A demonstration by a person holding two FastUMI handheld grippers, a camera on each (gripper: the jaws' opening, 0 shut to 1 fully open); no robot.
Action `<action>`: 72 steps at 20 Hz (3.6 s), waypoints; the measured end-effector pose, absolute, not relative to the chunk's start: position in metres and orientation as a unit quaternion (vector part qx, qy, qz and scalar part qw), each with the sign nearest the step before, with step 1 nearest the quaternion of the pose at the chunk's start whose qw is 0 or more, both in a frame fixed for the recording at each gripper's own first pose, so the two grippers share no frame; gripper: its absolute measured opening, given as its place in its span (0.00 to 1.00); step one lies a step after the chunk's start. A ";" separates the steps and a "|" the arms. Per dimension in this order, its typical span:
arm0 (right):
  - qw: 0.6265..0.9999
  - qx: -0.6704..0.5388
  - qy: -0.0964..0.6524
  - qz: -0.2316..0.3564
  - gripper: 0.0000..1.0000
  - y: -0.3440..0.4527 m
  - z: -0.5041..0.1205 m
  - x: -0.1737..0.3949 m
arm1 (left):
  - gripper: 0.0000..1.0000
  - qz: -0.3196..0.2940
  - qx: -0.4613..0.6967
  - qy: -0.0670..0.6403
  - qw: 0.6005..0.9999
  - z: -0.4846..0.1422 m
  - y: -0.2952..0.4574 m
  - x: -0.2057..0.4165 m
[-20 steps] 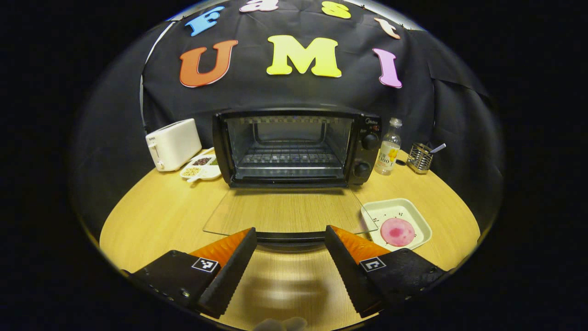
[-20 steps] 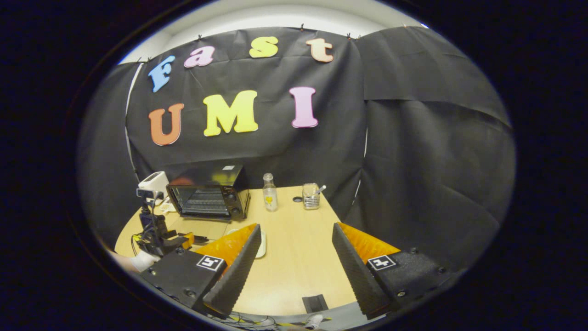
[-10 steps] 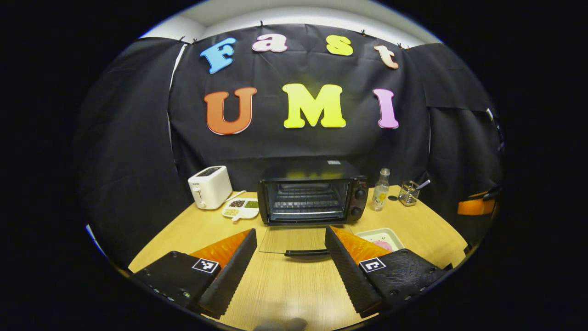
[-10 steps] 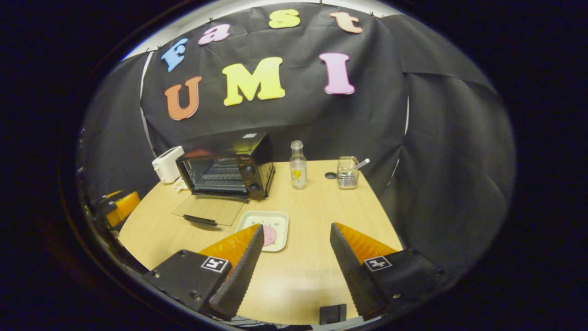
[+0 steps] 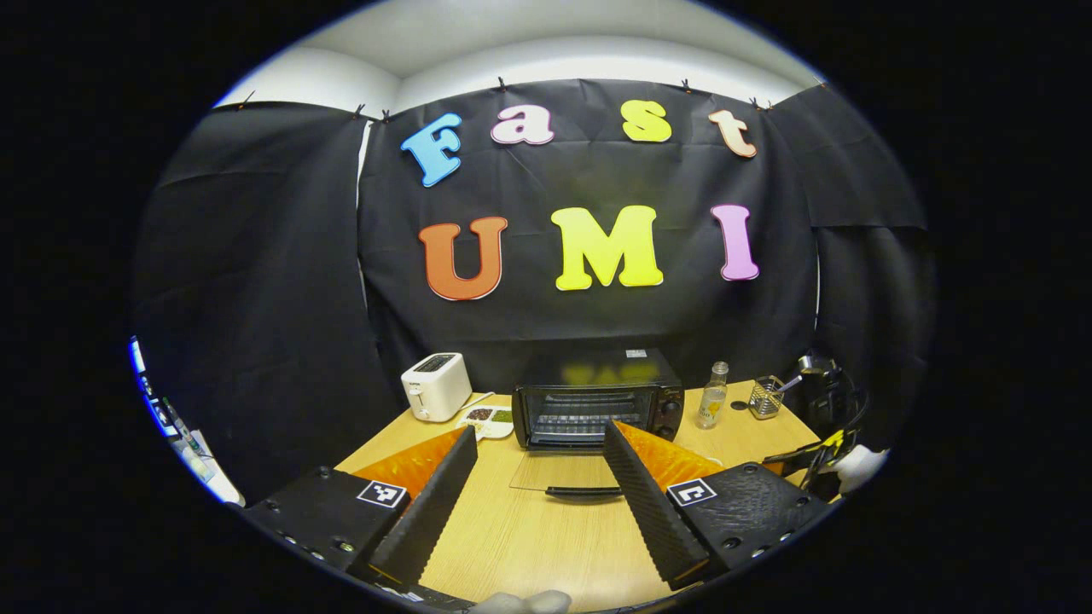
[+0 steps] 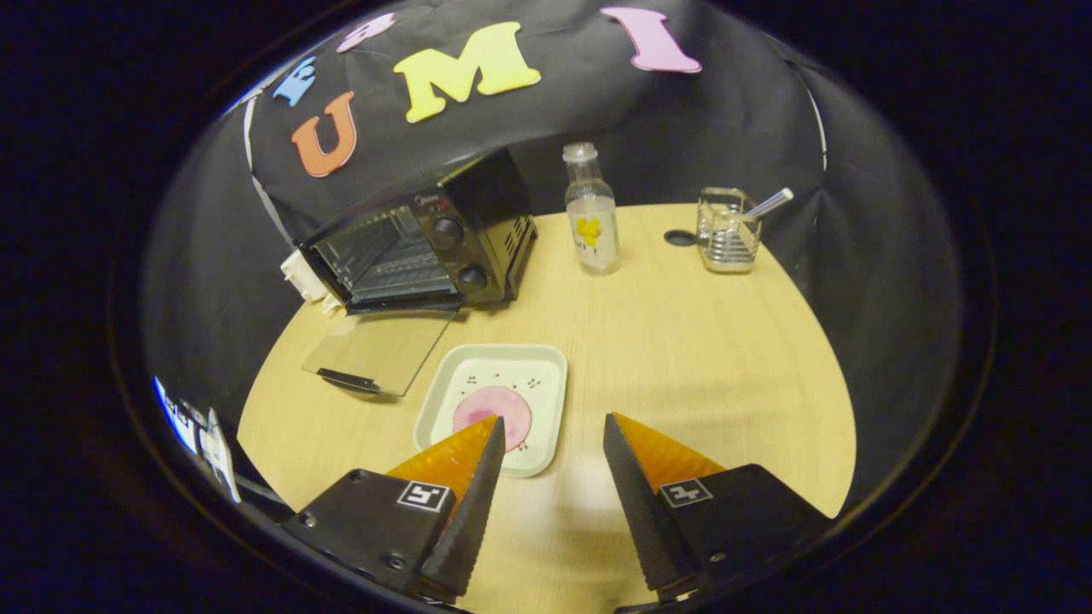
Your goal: Open the electric oven with the left hand, put the food in, and close the electric oven.
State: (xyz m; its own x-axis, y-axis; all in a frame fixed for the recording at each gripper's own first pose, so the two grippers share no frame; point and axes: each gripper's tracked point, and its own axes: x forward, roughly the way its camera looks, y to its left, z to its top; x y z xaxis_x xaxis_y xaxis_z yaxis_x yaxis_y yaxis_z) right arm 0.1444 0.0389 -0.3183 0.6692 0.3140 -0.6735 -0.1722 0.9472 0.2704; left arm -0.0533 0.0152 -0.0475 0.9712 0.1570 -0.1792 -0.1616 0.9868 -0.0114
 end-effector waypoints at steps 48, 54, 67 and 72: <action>0.809 0.387 0.414 0.160 0.00 0.117 -0.258 0.167 | 0.96 0.123 -0.011 0.105 0.987 -0.045 0.048 -0.067; 0.805 0.469 0.351 0.090 0.04 0.211 -0.251 0.157 | 0.96 0.098 -0.011 0.118 0.988 -0.053 0.085 -0.073; 0.782 0.537 0.317 0.005 0.04 0.334 -0.300 0.236 | 0.97 0.135 0.012 0.151 0.979 -0.079 0.152 -0.065; 0.792 0.543 0.281 0.001 0.04 0.314 -0.284 0.285 | 0.97 0.151 0.003 0.153 0.977 -0.080 0.156 -0.048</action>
